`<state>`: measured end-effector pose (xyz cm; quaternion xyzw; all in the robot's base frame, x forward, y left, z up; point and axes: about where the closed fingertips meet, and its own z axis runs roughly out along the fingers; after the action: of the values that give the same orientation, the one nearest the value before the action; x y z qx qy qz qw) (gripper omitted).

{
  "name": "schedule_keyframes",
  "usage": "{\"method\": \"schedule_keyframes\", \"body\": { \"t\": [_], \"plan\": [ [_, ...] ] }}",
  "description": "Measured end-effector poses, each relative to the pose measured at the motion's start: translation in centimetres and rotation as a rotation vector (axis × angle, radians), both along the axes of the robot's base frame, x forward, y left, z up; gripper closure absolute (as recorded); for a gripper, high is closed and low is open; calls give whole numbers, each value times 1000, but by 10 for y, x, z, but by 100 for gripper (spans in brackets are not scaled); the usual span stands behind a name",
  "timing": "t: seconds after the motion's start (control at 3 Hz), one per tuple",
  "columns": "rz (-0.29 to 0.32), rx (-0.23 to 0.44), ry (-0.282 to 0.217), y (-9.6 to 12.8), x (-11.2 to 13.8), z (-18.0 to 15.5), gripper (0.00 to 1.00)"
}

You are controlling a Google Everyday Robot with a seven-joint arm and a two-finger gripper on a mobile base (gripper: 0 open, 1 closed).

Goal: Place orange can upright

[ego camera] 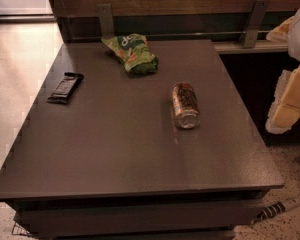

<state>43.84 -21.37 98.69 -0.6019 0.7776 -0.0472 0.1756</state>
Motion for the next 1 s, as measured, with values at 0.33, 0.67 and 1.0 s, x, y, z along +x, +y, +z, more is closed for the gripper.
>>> {"method": "schedule_keyframes", "body": {
  "t": [0.33, 0.67, 1.0],
  "plan": [
    [0, 0, 0, 0, 0, 0, 0],
    [-47, 42, 35, 2, 5, -3, 0],
    [-122, 114, 98, 6, 18, -9, 0]
  ]
}}
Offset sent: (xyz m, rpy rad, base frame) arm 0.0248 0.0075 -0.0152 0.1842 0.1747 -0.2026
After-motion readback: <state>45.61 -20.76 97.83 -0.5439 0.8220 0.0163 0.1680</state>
